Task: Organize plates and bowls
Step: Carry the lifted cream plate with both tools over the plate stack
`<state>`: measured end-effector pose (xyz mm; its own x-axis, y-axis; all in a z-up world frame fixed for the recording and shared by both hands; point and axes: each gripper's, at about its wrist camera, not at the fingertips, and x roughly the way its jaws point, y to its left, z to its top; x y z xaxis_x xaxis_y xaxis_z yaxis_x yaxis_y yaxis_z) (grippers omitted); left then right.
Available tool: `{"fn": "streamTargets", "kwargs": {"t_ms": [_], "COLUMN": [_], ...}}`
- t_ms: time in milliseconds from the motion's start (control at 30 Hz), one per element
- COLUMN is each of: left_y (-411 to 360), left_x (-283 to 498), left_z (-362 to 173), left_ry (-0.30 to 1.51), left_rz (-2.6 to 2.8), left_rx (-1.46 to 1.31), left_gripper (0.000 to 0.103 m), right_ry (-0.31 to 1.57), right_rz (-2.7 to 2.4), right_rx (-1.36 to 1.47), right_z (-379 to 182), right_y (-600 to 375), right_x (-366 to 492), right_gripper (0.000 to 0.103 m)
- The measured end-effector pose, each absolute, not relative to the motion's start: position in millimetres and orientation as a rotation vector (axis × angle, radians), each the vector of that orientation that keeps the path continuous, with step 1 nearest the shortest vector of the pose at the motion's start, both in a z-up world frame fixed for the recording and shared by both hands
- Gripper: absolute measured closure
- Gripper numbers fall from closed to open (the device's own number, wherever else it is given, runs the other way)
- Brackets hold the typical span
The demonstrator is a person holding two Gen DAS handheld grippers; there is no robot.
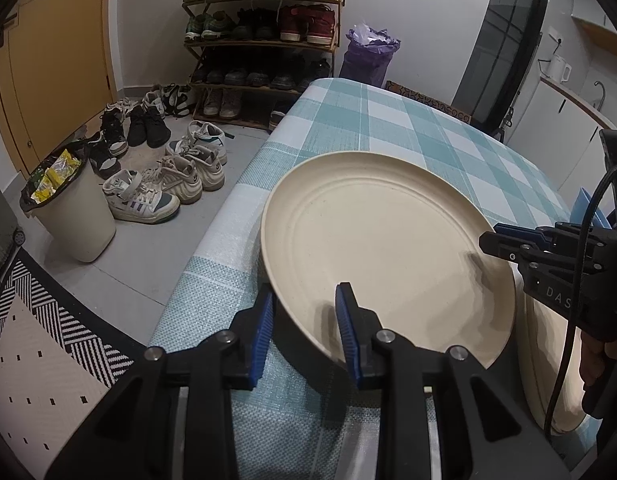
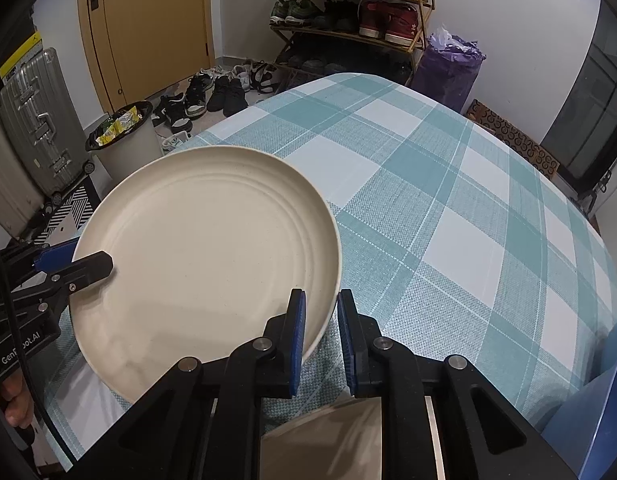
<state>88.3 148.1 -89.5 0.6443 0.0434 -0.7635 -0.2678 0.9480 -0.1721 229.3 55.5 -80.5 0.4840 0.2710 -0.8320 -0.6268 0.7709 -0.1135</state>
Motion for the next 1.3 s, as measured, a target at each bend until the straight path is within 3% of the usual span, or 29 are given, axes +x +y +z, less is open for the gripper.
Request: {"fn": "streamTargets", "kwargs": {"t_ms": [1300], "left_y": [110.6], "left_x": [72.5], "left_z": [-47.9], "left_ry": [0.745], "left_rz": [0.118], "left_rx": [-0.217], "left_gripper": [0.074], "right_ry": [0.818], "right_rz": [0.514], "right_rx": [-0.373], "right_z": [-28.1], "right_y": [7.7], "right_x": [197.0], "right_gripper": [0.086]}}
